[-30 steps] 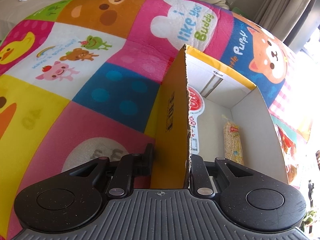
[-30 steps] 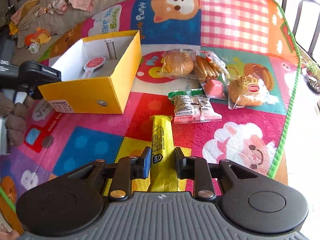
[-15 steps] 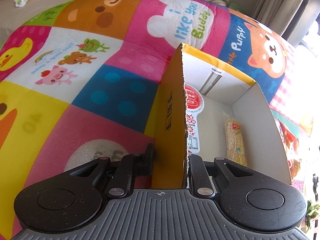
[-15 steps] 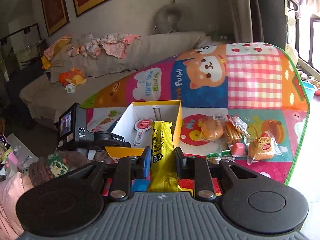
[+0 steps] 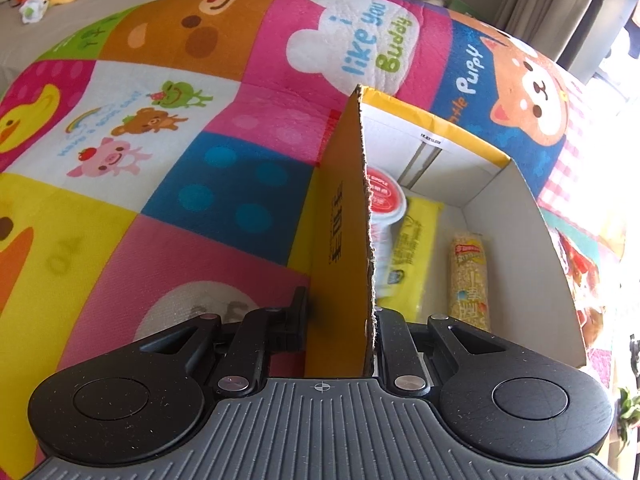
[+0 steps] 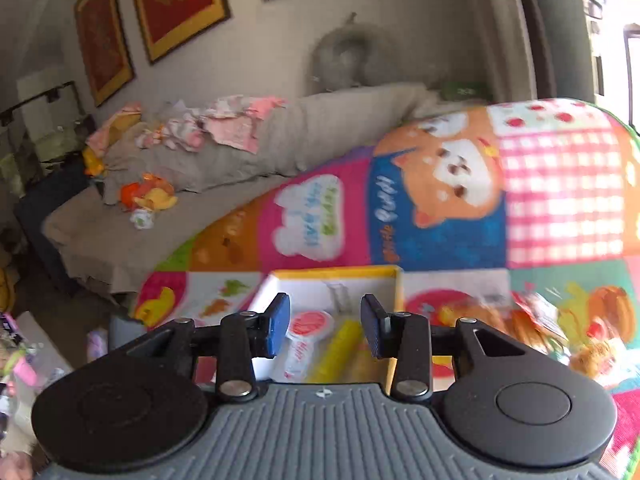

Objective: Organize objects
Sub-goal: 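Move the right gripper to the white-green snack packet and grasp it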

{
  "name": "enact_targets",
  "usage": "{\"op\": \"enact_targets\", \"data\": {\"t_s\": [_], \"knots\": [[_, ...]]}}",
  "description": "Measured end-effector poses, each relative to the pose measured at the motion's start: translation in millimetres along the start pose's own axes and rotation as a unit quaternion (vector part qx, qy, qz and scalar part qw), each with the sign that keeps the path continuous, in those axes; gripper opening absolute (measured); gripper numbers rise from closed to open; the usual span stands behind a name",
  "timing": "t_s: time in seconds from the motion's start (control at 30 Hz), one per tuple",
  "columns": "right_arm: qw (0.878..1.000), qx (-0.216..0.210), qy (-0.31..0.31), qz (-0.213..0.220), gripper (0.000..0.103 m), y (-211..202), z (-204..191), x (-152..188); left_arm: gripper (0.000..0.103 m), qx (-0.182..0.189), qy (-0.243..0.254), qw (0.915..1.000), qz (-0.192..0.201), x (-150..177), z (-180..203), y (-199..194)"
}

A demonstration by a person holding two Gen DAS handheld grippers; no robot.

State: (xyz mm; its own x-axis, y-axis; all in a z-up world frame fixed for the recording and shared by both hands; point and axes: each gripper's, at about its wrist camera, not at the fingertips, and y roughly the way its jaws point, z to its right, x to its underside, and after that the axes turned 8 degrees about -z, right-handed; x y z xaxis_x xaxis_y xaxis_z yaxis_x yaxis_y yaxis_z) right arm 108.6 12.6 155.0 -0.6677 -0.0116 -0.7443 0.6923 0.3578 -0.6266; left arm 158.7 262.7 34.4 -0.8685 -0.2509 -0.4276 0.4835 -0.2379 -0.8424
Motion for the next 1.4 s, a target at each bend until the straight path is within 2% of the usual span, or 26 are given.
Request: {"op": "enact_targets", "data": {"t_s": [0.03,0.1,0.27,0.47,0.53,0.67,0.73,0.8,1.1,1.17,1.23,1.4], "knots": [[1.0,0.021,0.002,0.0,0.041,-0.7,8.5,7.5,0.018,-0.001,0.001,1.0,0.0,0.1,0.4,0.0],[0.998,0.055,0.012,-0.003,0.053,-3.4,26.0,21.0,0.018,-0.002,0.004,1.0,0.001,0.1,0.9,-0.2],[0.99,0.124,0.055,-0.03,0.058,-8.2,76.3,60.3,0.018,-0.003,0.018,0.9998,0.002,1.3,1.6,-0.5],[0.978,0.187,0.08,-0.053,0.068,-2.5,100.3,98.6,0.018,-0.002,0.025,0.9997,0.001,2.8,1.8,-1.4],[0.976,0.19,0.088,-0.053,0.071,-0.6,102.6,107.7,0.018,-0.001,0.026,0.9997,0.002,3.0,1.4,-1.5],[0.978,0.168,0.1,-0.067,0.072,10.1,104.2,114.2,0.018,-0.002,0.027,0.9996,0.001,3.3,1.7,-1.8],[0.98,0.164,0.089,-0.068,0.073,14.2,100.7,113.6,0.018,-0.002,0.028,0.9996,0.001,3.3,1.7,-1.8],[0.982,0.16,0.078,-0.063,0.08,17.4,97.8,111.8,0.018,-0.002,0.027,0.9996,0.001,2.9,1.9,-1.5],[0.983,0.168,0.019,-0.069,0.08,48.0,96.9,98.5,0.018,-0.002,0.025,0.9997,0.0,2.7,1.7,-1.3],[0.983,0.17,0.014,-0.073,0.075,54.0,97.2,98.2,0.018,-0.002,0.025,0.9997,-0.001,2.9,1.9,-1.4],[0.982,0.168,0.014,-0.08,0.061,56.7,96.9,100.1,0.018,-0.002,0.025,0.9997,0.0,3.0,1.9,-1.4],[0.986,0.141,0.029,-0.082,0.058,45.3,91.5,106.8,0.018,-0.001,0.025,0.9997,0.0,3.1,1.9,-1.3]]}}
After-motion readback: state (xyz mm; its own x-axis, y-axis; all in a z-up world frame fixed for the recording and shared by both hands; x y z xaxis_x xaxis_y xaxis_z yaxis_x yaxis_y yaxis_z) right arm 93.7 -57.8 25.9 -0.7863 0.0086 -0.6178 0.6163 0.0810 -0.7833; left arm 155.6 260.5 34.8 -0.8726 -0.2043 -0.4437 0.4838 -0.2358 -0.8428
